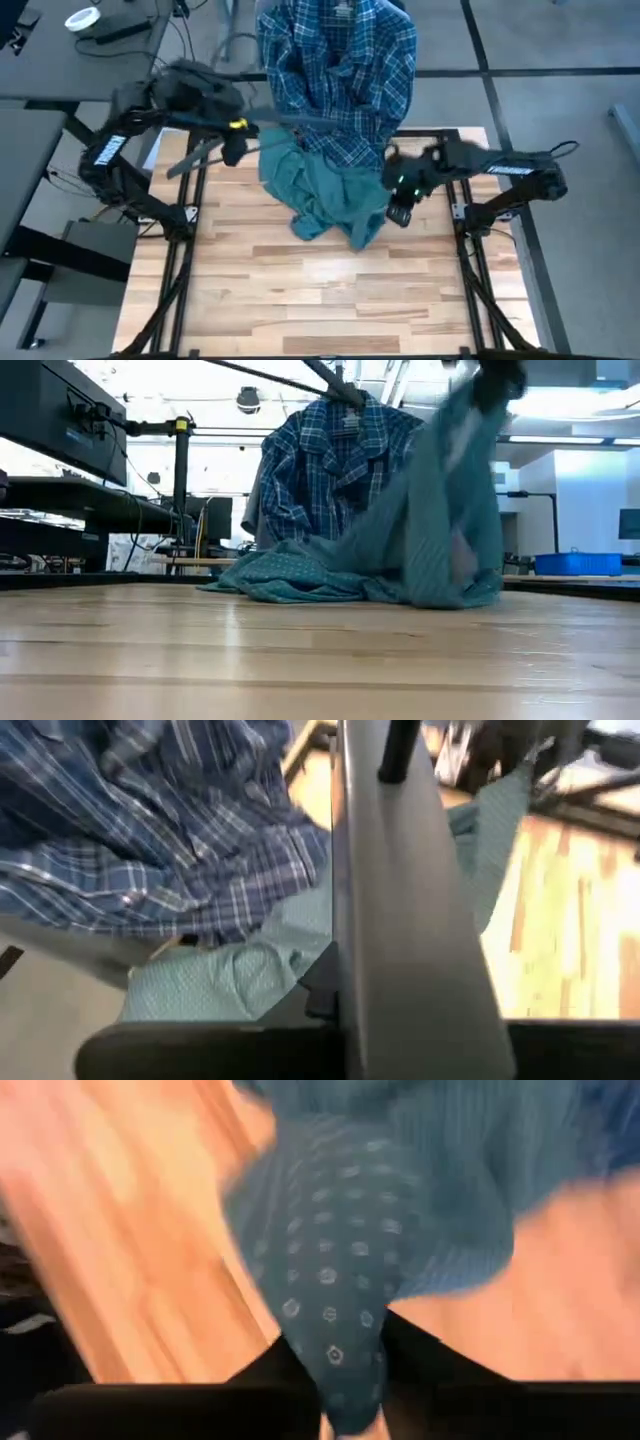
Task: Hang clothes
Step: Unhang the green polo shirt from the hanger rack, then unhang the blue polo shirt from the hanger rack
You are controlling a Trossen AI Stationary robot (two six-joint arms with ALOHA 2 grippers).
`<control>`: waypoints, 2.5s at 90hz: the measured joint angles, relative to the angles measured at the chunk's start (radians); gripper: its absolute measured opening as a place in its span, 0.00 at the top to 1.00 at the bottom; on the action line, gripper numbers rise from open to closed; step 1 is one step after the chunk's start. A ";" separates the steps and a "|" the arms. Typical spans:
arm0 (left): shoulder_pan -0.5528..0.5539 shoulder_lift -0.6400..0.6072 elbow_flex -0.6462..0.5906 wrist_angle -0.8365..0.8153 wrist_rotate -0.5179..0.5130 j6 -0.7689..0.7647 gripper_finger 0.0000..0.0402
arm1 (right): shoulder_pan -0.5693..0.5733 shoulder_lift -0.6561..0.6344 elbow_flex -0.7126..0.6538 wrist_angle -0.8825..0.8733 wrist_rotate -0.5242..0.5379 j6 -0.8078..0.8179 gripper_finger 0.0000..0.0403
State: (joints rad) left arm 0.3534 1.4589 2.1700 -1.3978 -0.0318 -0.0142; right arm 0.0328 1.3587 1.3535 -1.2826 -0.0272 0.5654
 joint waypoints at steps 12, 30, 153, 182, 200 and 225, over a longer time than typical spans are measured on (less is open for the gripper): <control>-0.014 0.035 -0.026 -0.079 -0.091 -0.091 1.00 | 0.091 -0.006 -0.110 0.001 -0.005 0.118 0.66; -0.068 -0.096 -0.293 -0.089 -0.474 -0.464 1.00 | 0.190 -0.002 -0.116 0.036 0.006 0.221 0.56; -0.219 -0.282 -0.523 -0.053 -0.082 -0.541 0.57 | -0.143 -0.014 0.284 0.081 0.132 -0.357 0.56; 0.183 -0.280 -0.425 -0.052 0.004 -0.124 0.57 | -0.811 0.144 0.591 0.354 -0.158 -0.637 0.40; 0.352 -0.252 -0.425 -0.070 0.025 0.084 0.57 | -0.991 0.282 0.743 0.698 -0.154 -0.994 0.37; 0.425 -0.229 -0.425 -0.097 0.027 0.231 0.57 | -1.112 0.434 0.822 0.702 -0.199 -0.959 0.37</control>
State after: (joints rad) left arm 0.7781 1.2301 1.7454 -1.4946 -0.0045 0.2168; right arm -1.0795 1.7924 2.1757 -0.5803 -0.2259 -0.3935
